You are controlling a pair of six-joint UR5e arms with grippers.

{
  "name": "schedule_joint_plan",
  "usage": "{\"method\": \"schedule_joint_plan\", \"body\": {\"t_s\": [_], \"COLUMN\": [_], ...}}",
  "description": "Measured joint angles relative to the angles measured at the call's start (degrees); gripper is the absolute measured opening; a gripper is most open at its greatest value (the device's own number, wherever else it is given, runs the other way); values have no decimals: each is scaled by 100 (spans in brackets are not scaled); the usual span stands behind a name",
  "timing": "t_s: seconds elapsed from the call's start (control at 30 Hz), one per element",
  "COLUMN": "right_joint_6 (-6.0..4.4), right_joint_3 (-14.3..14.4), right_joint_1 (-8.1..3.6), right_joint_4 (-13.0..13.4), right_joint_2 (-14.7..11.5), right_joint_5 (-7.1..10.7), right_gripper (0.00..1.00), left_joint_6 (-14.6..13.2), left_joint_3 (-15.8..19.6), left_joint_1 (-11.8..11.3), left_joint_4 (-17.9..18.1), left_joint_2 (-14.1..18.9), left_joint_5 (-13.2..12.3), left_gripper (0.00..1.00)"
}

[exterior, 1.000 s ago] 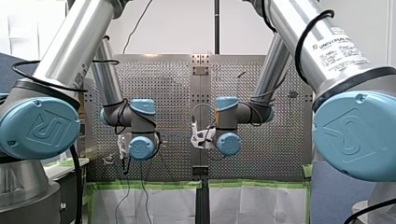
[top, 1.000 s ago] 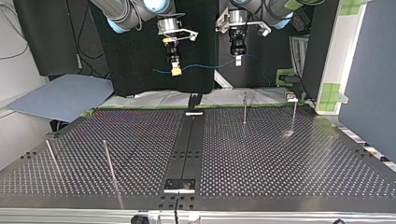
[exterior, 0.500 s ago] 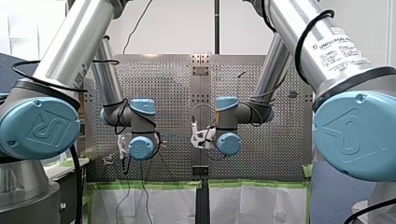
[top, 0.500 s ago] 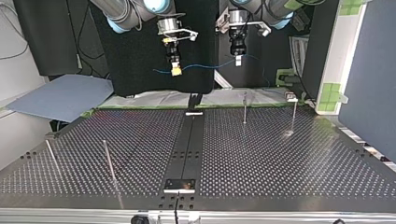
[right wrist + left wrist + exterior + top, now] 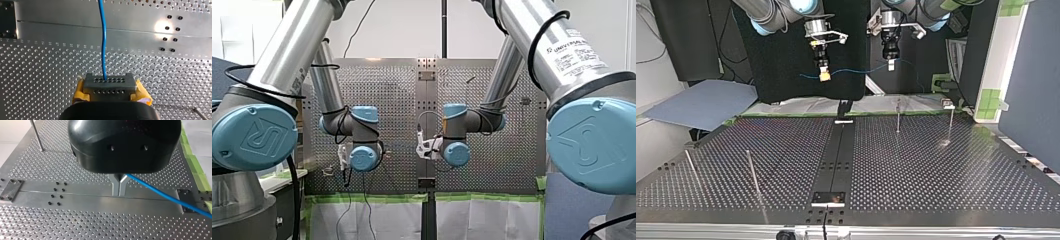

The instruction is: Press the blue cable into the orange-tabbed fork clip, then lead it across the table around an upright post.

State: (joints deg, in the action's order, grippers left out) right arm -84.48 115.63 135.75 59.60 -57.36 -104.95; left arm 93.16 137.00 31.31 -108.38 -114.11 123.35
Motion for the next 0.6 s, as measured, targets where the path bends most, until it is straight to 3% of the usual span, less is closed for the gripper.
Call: {"method": "schedule_joint_plan", "body": {"t_s": [0.6], "right_joint_6": [0], "right_joint_3": [-9], "right_joint_1": [0], "right_joint_4": [0], "right_joint_2": [0], "right_joint_5": [0], "right_gripper": [0], "left_joint_6": [-9], "left_joint_3": [-9], "left_joint_1": [-52], "left_joint_4": [-398], "left_joint_2": [52], "left_joint_5": [-61], "left_gripper": [0]}}
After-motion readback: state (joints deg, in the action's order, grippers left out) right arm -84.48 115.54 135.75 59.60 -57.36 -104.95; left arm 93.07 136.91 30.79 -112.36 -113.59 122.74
